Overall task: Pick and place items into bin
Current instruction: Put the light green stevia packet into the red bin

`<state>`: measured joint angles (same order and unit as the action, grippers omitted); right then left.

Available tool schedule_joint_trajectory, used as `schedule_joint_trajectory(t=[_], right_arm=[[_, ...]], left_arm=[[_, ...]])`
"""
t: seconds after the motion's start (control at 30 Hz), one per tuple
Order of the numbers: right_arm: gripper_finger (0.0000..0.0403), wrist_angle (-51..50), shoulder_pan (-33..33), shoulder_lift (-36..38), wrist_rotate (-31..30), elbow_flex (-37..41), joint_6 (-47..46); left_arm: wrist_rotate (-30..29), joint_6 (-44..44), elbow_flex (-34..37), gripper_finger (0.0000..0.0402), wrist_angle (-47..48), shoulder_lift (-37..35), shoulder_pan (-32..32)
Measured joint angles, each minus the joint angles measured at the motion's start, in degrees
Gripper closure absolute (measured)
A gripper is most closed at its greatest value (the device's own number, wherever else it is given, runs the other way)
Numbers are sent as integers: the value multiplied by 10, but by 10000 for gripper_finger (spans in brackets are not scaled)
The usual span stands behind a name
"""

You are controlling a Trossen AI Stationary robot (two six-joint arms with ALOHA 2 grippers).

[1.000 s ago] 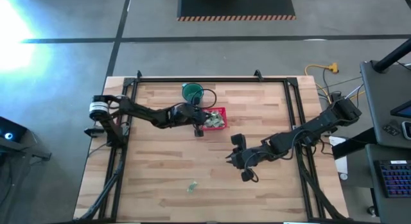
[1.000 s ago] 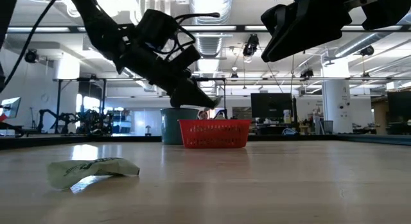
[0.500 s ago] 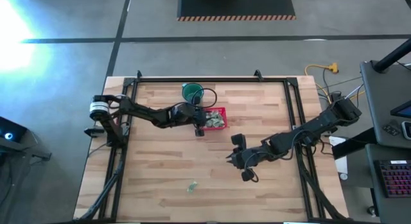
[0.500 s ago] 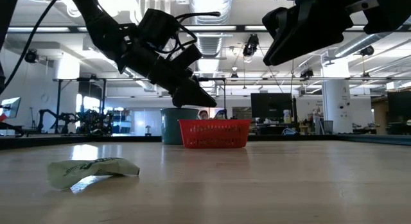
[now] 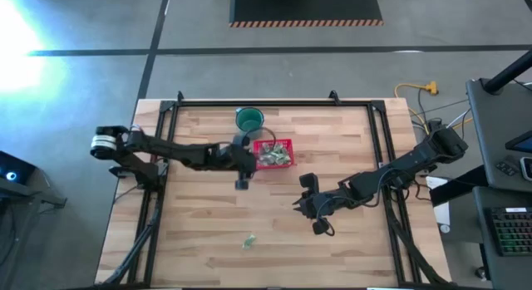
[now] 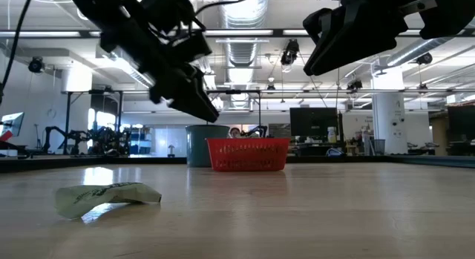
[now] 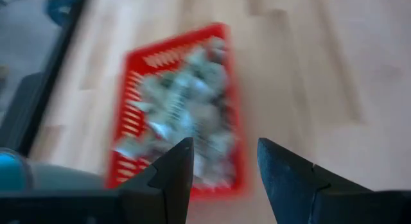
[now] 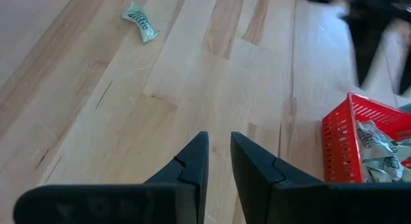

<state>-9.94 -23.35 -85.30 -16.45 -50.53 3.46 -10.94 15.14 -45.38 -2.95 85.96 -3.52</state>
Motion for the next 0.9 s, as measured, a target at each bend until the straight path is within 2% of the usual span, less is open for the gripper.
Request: schedule_joint_trajectory(t=[0.17,0.37,0.7,0.9], right_arm=[[346,4,0,0,0,1,0],[346,4,0,0,0,2,-2],[346,5,0,0,-1,2,-3],[346,7,0,0,-1,2,-5]], left_arm=[[21,-13,7,245,67,-31,69],[62,-29,7,245,97,-37,155],[66,-45,5,245,62,-3,257],[127,-51,5,245,-2,49,283]])
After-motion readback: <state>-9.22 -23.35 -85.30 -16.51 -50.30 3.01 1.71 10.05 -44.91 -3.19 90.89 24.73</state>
